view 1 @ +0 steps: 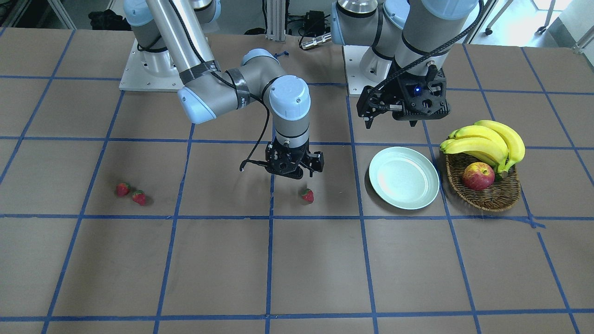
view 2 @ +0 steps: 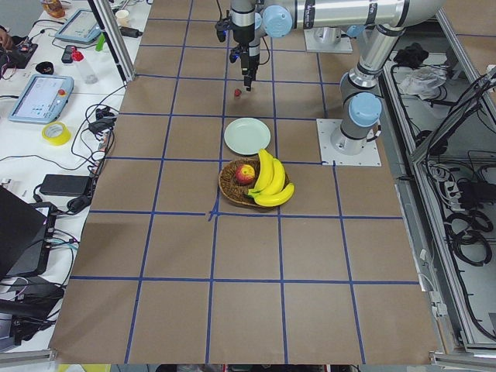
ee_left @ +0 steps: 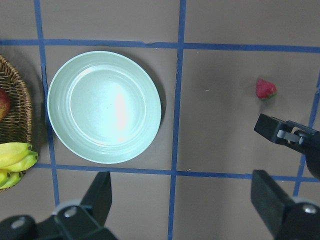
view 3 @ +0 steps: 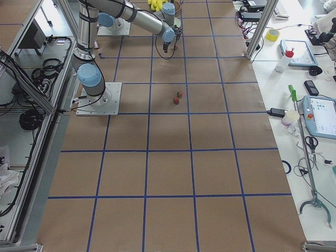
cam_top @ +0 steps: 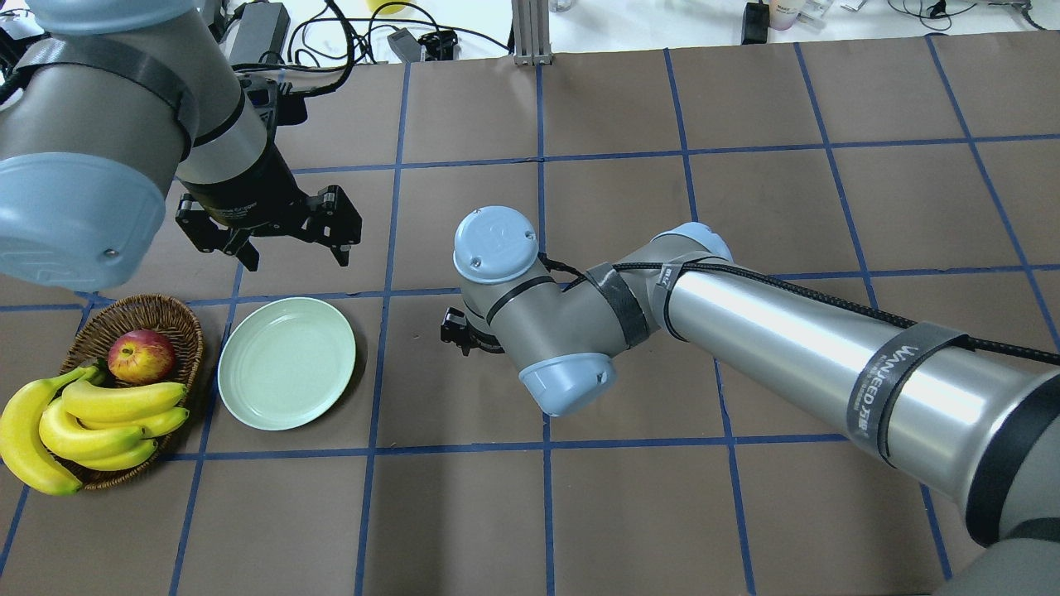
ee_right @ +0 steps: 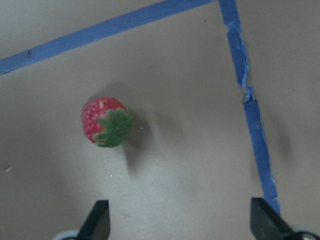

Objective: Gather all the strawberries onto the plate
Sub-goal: 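Move the right gripper to the pair of strawberries and lower it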

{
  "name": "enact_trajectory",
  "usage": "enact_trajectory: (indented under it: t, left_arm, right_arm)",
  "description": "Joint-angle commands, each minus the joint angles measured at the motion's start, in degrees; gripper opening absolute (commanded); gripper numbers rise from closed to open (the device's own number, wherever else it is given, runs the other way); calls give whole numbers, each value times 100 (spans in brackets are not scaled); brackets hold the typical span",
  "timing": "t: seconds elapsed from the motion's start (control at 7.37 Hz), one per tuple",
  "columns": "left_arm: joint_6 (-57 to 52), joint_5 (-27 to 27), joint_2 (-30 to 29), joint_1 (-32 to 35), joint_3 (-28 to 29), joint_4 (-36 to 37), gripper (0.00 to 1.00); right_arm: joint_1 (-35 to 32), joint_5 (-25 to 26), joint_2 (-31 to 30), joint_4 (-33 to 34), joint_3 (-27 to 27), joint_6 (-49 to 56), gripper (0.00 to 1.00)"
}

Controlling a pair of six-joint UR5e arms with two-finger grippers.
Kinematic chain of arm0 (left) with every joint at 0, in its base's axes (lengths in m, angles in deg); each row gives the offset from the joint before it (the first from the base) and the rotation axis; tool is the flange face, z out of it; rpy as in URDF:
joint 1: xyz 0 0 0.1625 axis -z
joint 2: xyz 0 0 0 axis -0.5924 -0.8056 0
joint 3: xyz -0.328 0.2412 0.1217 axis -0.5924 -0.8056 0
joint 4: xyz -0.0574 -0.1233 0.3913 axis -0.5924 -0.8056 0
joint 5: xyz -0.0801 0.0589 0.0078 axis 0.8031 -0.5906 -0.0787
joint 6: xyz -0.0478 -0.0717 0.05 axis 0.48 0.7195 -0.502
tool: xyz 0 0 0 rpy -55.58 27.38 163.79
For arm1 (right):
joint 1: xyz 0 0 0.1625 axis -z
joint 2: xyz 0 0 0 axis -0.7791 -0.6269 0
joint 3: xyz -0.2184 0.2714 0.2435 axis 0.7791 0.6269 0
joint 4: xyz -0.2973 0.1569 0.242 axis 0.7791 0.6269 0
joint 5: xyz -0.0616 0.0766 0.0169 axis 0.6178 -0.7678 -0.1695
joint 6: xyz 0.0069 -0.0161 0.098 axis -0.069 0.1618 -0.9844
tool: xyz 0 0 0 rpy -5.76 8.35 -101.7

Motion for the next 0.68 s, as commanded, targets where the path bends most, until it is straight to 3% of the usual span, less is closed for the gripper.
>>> enact_trajectory:
  t: [0.0,0.27,0.54]
  left_arm:
    - [6,7,1,3,8,11,100]
    - [6,7,1,3,9,46,100]
    - [-12,-2,1,-5,0,38,100]
  right_arm:
    - [427,251,-355,-100,35,588,100]
    - [1750,340,-1049,-1370,17,2586,100]
    - [3026,1225,-1193,-1507,-44,4119,100]
